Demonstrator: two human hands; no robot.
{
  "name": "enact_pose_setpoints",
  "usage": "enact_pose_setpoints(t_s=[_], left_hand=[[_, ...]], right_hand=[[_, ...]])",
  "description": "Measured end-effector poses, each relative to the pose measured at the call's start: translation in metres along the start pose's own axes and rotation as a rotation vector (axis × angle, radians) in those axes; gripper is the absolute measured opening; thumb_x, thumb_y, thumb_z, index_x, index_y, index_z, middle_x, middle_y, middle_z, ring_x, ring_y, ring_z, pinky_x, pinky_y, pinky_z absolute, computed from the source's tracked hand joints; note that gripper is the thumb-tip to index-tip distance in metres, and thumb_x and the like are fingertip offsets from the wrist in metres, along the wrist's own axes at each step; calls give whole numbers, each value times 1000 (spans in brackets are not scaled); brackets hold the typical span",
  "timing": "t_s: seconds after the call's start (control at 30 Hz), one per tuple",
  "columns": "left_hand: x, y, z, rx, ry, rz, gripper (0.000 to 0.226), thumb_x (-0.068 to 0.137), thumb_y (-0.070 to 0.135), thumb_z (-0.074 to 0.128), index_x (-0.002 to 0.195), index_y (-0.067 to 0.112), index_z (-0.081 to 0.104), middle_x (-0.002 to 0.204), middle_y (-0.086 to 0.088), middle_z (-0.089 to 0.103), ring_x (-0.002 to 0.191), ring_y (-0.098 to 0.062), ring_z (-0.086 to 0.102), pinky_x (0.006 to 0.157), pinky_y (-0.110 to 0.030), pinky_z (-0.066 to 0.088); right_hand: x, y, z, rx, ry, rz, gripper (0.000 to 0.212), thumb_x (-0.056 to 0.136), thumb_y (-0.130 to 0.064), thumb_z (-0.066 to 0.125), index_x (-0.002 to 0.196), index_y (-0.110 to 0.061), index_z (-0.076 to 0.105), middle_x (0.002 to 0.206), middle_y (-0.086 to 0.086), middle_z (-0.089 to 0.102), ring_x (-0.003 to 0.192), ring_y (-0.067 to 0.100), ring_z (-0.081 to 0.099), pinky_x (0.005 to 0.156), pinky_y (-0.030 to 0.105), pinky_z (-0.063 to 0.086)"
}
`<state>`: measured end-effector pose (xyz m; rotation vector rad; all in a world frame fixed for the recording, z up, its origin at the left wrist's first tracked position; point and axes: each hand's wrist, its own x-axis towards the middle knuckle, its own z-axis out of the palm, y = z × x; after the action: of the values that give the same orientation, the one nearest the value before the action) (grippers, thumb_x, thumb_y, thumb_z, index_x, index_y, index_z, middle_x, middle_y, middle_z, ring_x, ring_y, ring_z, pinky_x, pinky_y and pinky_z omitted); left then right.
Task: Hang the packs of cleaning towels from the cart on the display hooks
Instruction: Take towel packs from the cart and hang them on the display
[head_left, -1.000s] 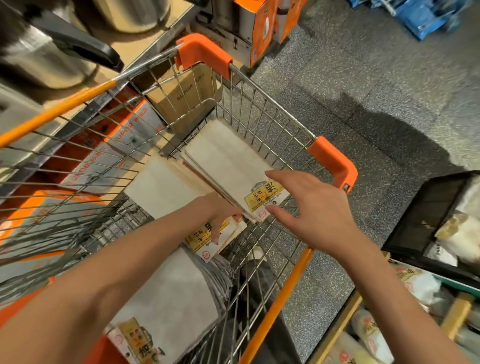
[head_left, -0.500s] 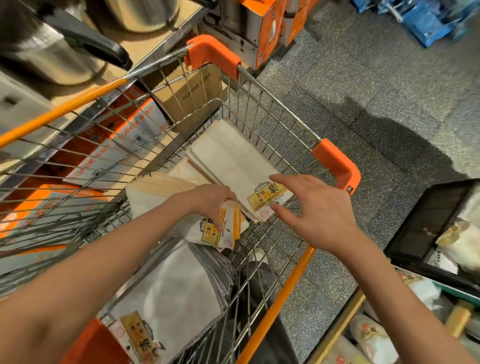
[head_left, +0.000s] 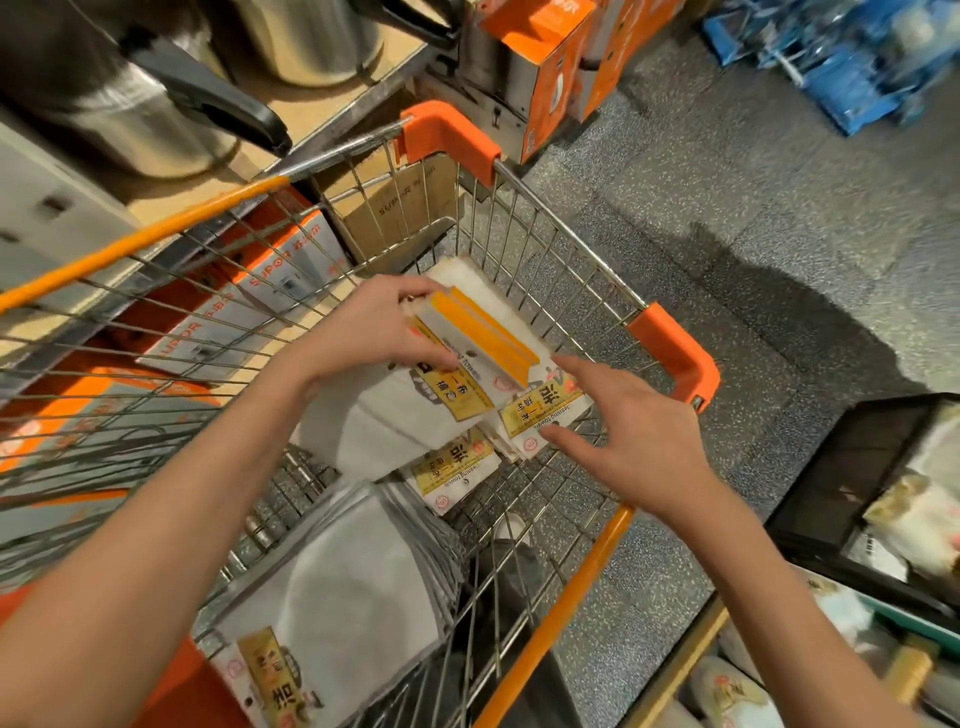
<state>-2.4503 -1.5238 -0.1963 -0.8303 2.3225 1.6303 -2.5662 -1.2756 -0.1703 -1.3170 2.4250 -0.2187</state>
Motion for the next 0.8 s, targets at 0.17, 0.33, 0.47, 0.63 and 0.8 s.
enact_pose_setpoints(t_s=[0.17,0.33,0.47,0.63,0.8], left_hand=[[-15,42,-13,-244,138,58,50,40,43,86,86,49,68,82,19,73,70,-3,70,52,-16,52],[-17,53,-7,-427,277,69,49,40,36,82,85,31,64,76,14,74,67,-5,70,52,-21,55],[-21,46,1,-597,352,28,60,35,37,82,89,20,62,76,9,75,72,-10,72,66,-32,58],[-36,39,18,-765,400,1,90,30,46,92,108,11,61,85,3,76,85,-20,72,66,-29,59],[-55,54,12,-775,453,138,110,41,57,90,136,32,40,106,6,72,101,-15,68,76,-30,58]], right_hand=[[10,-15,-12,695,-1,203,122,50,-70,68,149,-36,5,155,-10,23,139,5,26,110,35,30],[32,-41,-28,1113,66,71,128,48,-35,84,147,-25,4,152,-2,28,138,10,32,115,43,28],[39,-41,-30,1056,19,58,119,59,-17,89,141,-34,6,146,-5,36,133,7,40,112,41,33],[40,-47,-34,883,42,9,112,70,-24,81,150,-29,3,150,-7,33,136,10,35,110,42,34],[37,-57,-64,902,129,-5,104,68,-24,81,147,-40,16,134,-24,50,122,-3,48,103,32,42]])
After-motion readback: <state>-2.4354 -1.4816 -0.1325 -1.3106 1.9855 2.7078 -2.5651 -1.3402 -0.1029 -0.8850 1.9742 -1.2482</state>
